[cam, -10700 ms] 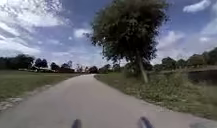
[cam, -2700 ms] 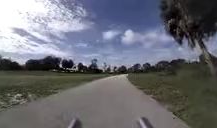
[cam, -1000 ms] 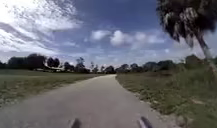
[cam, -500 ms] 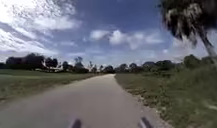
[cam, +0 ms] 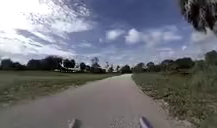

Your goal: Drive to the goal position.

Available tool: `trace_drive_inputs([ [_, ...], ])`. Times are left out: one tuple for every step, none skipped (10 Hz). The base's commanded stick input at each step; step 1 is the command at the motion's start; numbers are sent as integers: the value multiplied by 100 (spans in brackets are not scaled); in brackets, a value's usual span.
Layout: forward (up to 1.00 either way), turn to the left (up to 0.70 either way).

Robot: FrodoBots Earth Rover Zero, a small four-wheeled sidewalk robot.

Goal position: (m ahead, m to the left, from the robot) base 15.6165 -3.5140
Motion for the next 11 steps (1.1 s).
trace_drive_inputs([
  [69,3],
  [69,3],
  [69,3],
  [69,3],
  [69,3],
  [69,3],
  [69,3],
  [69,3],
  [69,3],
  [69,3],
  [69,3],
])
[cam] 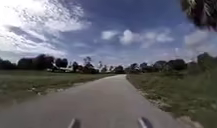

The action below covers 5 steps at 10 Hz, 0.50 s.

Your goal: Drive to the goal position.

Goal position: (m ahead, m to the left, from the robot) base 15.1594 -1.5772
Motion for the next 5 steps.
trace_drive_inputs([
  [69,3],
  [69,3],
  [69,3],
  [69,3],
  [69,3],
])
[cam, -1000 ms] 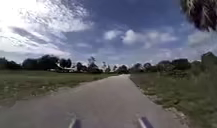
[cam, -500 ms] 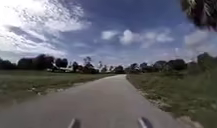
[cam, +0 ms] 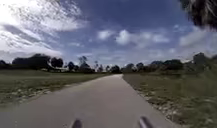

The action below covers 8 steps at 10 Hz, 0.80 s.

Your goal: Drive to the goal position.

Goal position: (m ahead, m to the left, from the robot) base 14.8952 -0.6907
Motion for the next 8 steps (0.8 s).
trace_drive_inputs([
  [69,3],
  [69,3],
  [69,3],
  [69,3],
  [69,3],
  [69,3],
  [69,3],
  [69,3],
])
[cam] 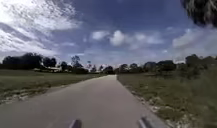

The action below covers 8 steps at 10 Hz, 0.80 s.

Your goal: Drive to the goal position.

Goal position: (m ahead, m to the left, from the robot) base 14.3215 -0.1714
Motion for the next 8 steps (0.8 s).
trace_drive_inputs([
  [69,3],
  [69,3],
  [69,10],
  [69,28],
  [69,34],
  [69,34],
  [69,34],
  [69,34],
])
